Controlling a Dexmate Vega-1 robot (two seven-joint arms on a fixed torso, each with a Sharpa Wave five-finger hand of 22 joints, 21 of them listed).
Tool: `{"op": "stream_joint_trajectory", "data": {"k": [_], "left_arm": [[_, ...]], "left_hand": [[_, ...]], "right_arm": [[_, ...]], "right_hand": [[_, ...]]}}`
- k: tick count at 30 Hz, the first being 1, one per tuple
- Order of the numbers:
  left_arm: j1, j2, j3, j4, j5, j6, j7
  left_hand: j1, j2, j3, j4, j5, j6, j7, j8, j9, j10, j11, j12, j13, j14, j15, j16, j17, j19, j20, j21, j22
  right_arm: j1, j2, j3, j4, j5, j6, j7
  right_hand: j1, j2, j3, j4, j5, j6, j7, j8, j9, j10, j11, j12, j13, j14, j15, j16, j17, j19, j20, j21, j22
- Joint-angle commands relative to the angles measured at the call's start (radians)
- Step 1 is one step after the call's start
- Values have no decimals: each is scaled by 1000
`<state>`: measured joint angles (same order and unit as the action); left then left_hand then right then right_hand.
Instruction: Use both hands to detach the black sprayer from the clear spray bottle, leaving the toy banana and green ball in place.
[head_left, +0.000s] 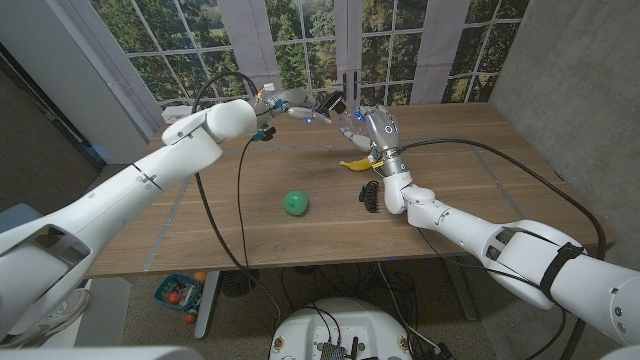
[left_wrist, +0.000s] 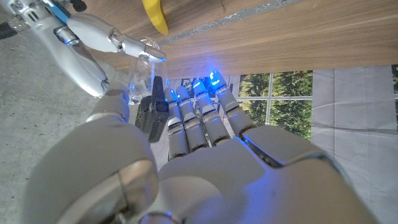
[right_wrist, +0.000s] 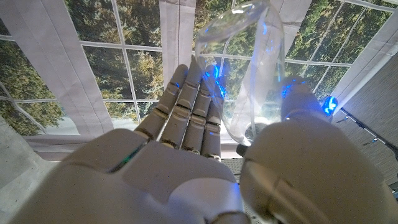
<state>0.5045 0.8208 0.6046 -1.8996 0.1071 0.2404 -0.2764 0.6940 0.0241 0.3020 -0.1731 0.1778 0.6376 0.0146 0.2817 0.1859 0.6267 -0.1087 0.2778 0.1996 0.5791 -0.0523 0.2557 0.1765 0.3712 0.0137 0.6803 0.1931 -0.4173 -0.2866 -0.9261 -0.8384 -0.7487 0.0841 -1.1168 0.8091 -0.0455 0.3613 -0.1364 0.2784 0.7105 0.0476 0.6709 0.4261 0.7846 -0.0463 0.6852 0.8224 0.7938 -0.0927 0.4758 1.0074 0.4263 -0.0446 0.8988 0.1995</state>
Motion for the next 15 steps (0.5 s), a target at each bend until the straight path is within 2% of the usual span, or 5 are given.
{"op": "stream_joint_trajectory", "data": {"k": [1,5,10,14,15], "left_arm": [[-16,20,4,-19,-53,-75,-72],[-6,23,-6,-27,-63,-95,-69],[9,20,-17,-31,-53,-120,-34],[30,17,-27,-42,-15,-132,24],[32,17,-28,-49,0,-119,35]], "left_hand": [[41,2,24,-8,4,28,-6,7,2,39,-8,6,0,43,-101,10,-1,42,-15,19,4],[97,0,51,-16,3,-2,-29,-16,3,2,-25,-22,0,21,-115,-17,-3,51,-32,26,7],[155,7,72,-13,6,-65,-69,-53,3,-77,-56,-66,-3,15,-138,-28,4,59,-43,37,11],[181,-1,65,-4,6,-131,-102,-84,3,-177,-66,-102,-6,-53,-143,-51,13,61,-62,53,19],[191,-4,60,-3,6,-164,-109,-94,3,-222,-63,-109,-6,-107,-145,-67,15,54,-69,58,23]], "right_arm": [[34,17,-39,63,17,-31,0],[43,18,-63,76,30,-35,0],[44,-4,-104,43,45,-58,14],[33,-32,-119,-9,56,-73,34],[23,-47,-120,-41,56,-77,43]], "right_hand": [[182,192,25,25,4,186,-176,6,2,169,-155,0,5,13,-134,-7,5,1,-155,8,3],[183,192,25,24,4,185,-177,7,3,170,-155,-1,5,14,-135,-9,7,-1,-155,10,2],[182,192,25,23,4,186,-177,6,2,171,-156,-2,7,15,-134,-13,10,-2,-156,14,1],[182,192,25,24,5,185,-176,6,3,170,-156,-1,10,16,-134,-15,12,-3,-156,16,1],[182,192,25,24,5,185,-176,6,2,170,-156,-2,10,16,-134,-15,12,-3,-156,17,1]]}}
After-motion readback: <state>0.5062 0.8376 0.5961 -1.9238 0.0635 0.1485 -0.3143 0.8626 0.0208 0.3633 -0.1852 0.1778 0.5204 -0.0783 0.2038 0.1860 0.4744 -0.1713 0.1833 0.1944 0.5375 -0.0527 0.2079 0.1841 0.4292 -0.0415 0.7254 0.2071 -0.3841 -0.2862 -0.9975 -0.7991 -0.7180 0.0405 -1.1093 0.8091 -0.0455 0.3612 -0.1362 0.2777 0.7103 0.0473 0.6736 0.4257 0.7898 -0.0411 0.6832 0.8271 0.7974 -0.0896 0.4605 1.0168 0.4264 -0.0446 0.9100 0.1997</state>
